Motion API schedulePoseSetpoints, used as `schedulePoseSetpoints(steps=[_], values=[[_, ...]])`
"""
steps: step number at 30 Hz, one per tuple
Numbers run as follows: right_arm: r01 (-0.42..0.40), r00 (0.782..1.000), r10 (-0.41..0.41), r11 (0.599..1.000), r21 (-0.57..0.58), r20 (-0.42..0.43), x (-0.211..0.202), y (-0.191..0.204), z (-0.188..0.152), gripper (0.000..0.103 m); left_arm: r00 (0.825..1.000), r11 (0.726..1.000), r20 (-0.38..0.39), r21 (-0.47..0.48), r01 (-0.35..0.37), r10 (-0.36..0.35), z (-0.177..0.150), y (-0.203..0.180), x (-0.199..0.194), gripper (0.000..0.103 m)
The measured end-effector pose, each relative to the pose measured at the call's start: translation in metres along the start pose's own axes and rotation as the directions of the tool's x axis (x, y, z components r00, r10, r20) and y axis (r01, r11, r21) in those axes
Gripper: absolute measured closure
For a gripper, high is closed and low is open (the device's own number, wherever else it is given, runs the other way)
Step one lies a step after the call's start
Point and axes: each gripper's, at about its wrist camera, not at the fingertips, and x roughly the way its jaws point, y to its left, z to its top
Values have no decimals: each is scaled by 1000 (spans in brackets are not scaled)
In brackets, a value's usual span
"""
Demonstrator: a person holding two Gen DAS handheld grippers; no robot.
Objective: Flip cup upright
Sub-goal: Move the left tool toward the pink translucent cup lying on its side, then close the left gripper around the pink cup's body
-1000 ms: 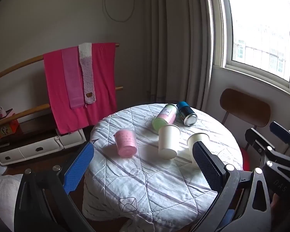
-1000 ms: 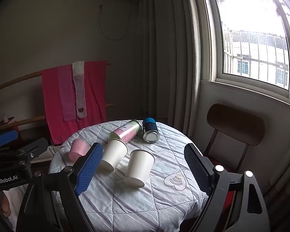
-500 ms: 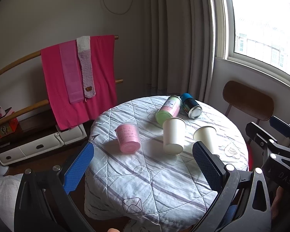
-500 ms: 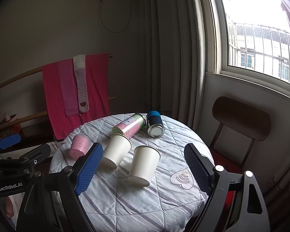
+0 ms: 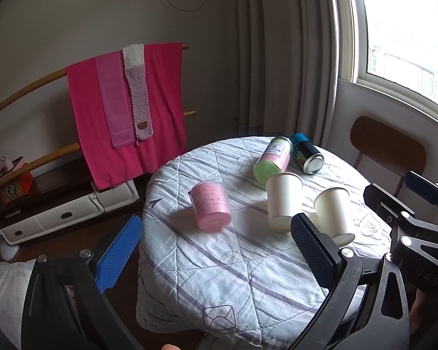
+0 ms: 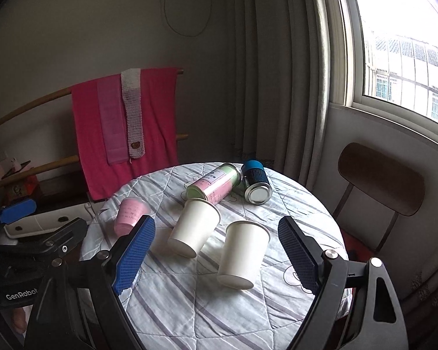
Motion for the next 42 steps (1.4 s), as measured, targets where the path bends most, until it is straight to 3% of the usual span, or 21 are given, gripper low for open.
schedulePoseSetpoints(steps=[18,24,33,42], values=[[-45,994,41,998,-45,-98,46,25,-2,15,987,999,-155,-22,-35,31,13,23,68,0],[-18,992,11,998,-53,-128,73,33,3,15,981,999,-191,-29,-20,15,20,31,97,0],[-19,974,1,997,-74,-228,110,41,7,15,951,1000,-308,0,17,-16,28,29,159,0],[-36,968,21,998,-58,-249,126,37,8,15,930,999,-364,-19,36,-41,34,25,204,3]])
